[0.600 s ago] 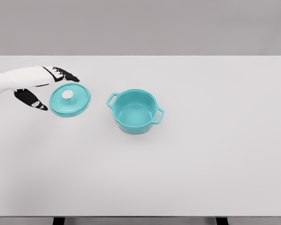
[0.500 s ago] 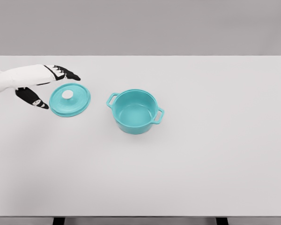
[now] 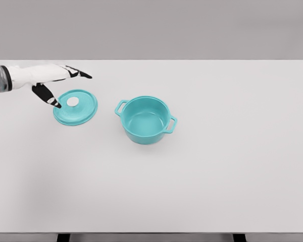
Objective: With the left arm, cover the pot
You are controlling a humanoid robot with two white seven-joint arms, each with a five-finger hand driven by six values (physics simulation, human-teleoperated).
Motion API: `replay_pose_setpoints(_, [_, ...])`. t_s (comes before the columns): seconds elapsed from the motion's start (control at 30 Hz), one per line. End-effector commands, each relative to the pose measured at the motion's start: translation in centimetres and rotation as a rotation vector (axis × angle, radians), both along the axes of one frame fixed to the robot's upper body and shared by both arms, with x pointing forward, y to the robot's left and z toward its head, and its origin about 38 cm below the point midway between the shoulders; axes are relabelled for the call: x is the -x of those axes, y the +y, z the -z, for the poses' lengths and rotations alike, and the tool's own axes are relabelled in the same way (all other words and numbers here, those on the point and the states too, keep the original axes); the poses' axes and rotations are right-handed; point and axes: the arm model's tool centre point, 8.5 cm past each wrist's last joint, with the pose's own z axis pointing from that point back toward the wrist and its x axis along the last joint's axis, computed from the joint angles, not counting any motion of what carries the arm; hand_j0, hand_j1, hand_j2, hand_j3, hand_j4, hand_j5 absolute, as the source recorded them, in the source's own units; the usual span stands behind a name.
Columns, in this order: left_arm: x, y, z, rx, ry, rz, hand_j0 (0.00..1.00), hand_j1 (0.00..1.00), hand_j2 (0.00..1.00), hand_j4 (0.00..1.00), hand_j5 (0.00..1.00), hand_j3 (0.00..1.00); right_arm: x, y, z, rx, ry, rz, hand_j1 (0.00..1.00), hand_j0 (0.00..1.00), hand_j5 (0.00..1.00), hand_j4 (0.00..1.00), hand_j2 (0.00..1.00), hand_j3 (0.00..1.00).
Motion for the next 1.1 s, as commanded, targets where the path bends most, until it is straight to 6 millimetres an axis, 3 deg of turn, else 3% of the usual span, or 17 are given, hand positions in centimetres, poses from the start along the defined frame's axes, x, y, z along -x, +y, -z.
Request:
replay_pose_setpoints(0.0, [-0.4,0.3,2.0,-0.046,0.038,-0.029,1.0,1.0,1.0,1.0,1.0,1.0,0.0,0.0,0.0,-0.001,-0.001,-0.001,1.0,1.0,1.0,1.0,1.0,1.0])
replay_pose_setpoints(0.17, [-0.5,0.0,2.2,-0.038,0.041,-0.028,1.0,1.0,1.0,1.0,1.0,1.0,0.0,0.0,0.0,0.0,0.001,-0.001,1.0,1.0,1.0,1.0,1.0,1.0])
replay_pose_setpoints(0.3, [-0.9,-1.1,2.8,-0.019,0.051,-0.023,0.92,0.92,0.92,0.92,0.92,0.92,0.0,0.0,0.0,0.0,0.001,-0.001,1.0,1.0,1.0,1.0,1.0,1.0])
replay_pose_setpoints(0.47, [-1.6,0.4,3.7,-0.017,0.084,-0.091,0.92,0.92,0.92,0.92,0.92,0.92,0.0,0.0,0.0,0.0,0.001,-0.001,1.0,1.0,1.0,1.0,1.0,1.0])
replay_pose_setpoints(0.57, [-1.9,-0.8,4.6,-0.009,0.103,-0.085,0.92,0.92,0.92,0.92,0.92,0.92,0.0,0.0,0.0,-0.001,-0.001,-0.001,1.0,1.0,1.0,1.0,1.0,1.0])
replay_pose_setpoints(1.07, [-1.8,-0.3,4.4,-0.011,0.1,-0.094,0.91,0.91,0.91,0.91,0.91,0.91,0.0,0.0,0.0,0.0,0.001,-0.001,1.0,1.0,1.0,1.0,1.0,1.0])
